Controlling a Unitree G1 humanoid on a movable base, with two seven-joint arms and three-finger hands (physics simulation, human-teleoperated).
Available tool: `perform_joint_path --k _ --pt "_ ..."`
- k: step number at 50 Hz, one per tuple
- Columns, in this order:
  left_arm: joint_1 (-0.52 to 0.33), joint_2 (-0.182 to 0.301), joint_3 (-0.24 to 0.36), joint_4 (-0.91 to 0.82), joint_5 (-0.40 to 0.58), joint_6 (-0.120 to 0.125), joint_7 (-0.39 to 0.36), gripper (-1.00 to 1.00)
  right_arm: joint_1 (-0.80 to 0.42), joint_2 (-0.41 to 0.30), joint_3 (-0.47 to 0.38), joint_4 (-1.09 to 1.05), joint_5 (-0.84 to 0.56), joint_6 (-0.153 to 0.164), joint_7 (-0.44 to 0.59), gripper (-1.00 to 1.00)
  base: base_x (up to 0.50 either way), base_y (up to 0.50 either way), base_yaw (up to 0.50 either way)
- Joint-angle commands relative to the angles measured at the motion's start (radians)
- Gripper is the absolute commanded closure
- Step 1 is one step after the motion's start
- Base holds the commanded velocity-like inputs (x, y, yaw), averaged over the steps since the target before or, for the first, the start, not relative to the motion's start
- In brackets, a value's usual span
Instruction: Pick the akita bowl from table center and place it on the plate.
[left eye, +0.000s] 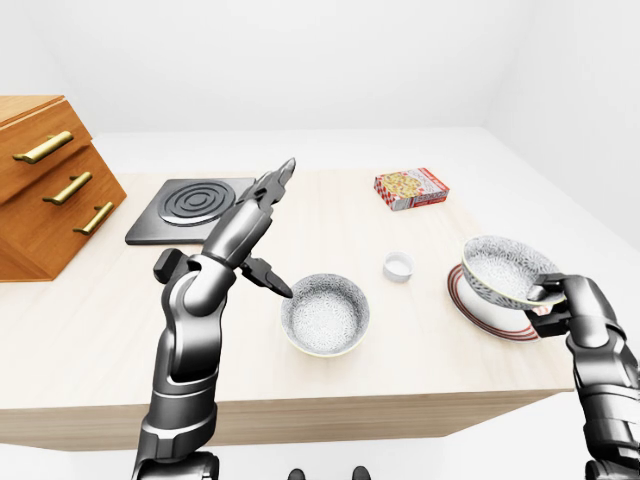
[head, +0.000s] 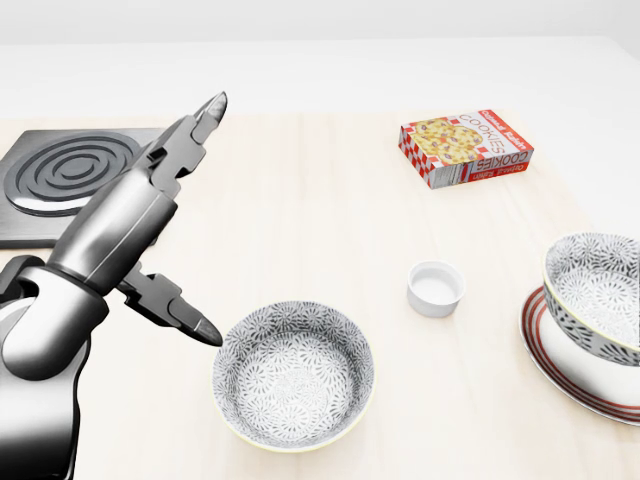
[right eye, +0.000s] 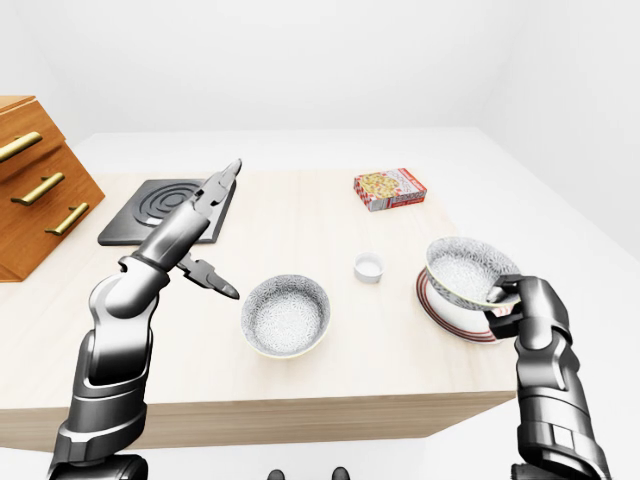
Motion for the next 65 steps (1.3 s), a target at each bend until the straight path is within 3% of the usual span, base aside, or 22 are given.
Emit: perform_joint_path --k 1,9,21,28,29,30,45,53,59,65 --pt "0.002 0.0 0.0 0.001 0.002 0.0 -0.001 -1.0 -0.088 -0.029 0.058 0.196 0.032 0.0 -0.124 1.0 0.0 0.0 0.0" --pt "0.002 0.0 -0.001 0.011 0.002 0.0 0.003 -1.0 -0.129 -0.039 0.094 0.3 0.05 -0.001 -0.171 1.0 0.0 0.0 0.0" --pt "0.006 -0.002 -0.002 0.011 0.004 0.0 0.003 -1.0 -0.148 -0.049 0.12 0.375 0.066 -0.044 -0.207 1.0 0.0 0.0 0.0" --pt "0.007 -0.002 -0.002 0.011 0.004 0.0 0.003 -1.0 -0.153 -0.049 0.127 0.377 0.071 -0.041 -0.213 1.0 0.0 0.0 0.0" --pt "0.008 -0.002 -0.002 0.01 0.004 0.0 0.003 -1.0 -0.15 -0.051 0.127 0.372 0.073 -0.038 -0.205 -0.76 0.0 0.0 0.0" --pt "0.009 -0.003 -0.002 0.009 0.004 0.0 0.002 -1.0 -0.15 -0.051 0.126 0.368 0.07 -0.032 -0.219 -1.0 0.0 0.0 0.0" --pt "0.006 -0.001 0.0 0.015 0.001 0.0 0.005 -1.0 -0.091 -0.052 0.102 0.282 0.064 -0.007 -0.192 -1.0 0.0 0.0 0.0" --pt "0.005 0.0 0.001 0.011 -0.001 0.0 0.004 -1.0 0.015 -0.014 0.043 0.049 0.042 0.0 -0.129 -1.0 0.0 0.0 0.0" --pt "0.005 0.0 0.002 0.0 -0.003 0.0 0.0 -1.0 0.157 0.085 -0.044 -0.428 -0.029 0.0 0.083 -1.0 0.0 0.0 0.0" --pt "0.001 0.004 0.01 -0.027 -0.012 0.0 -0.01 -1.0 0.259 0.194 -0.123 -0.961 -0.193 0.0 0.388 -1.0 0.0 0.0 0.0"
